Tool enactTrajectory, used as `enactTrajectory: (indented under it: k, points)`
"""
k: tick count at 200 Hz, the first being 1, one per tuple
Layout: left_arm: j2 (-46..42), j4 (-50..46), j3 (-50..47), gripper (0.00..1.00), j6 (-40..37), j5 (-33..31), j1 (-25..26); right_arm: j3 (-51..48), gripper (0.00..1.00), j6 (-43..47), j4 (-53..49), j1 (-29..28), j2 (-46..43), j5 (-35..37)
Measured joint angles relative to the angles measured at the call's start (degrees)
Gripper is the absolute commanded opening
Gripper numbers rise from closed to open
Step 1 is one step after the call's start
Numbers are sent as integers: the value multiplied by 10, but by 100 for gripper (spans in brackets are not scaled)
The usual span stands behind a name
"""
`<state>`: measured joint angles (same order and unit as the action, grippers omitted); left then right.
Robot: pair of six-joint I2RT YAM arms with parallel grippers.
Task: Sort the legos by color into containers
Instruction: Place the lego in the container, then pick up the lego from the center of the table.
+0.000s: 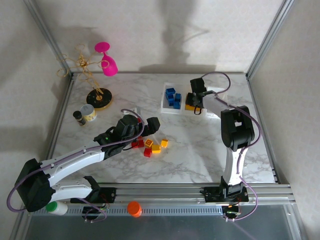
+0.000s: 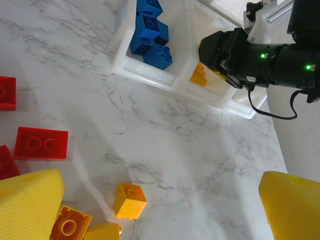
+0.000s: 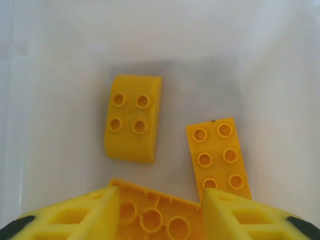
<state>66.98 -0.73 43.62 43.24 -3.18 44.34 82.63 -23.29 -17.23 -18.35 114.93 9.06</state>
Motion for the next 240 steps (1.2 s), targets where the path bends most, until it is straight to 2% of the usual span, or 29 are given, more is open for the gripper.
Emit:
enactTrajectory:
  k: [47, 74, 129, 181, 240]
  points:
    - [-3, -5, 5, 100, -2, -9, 0, -29, 48, -1, 1, -4, -90, -14]
    - [-21, -14, 5, 100, -2, -14, 0, -68, 50, -4, 11, -28, -155, -18]
    - [-88, -38, -34, 100, 10, -43, 1, -153, 58, -37, -8, -145, -203, -3]
    - [-148, -72, -77, 100, 31, -70, 1, -213, 71, -136, -37, -276, -219, 39]
    - [-187, -99, -113, 100, 51, -87, 1, -233, 72, -264, -48, -362, -205, 82]
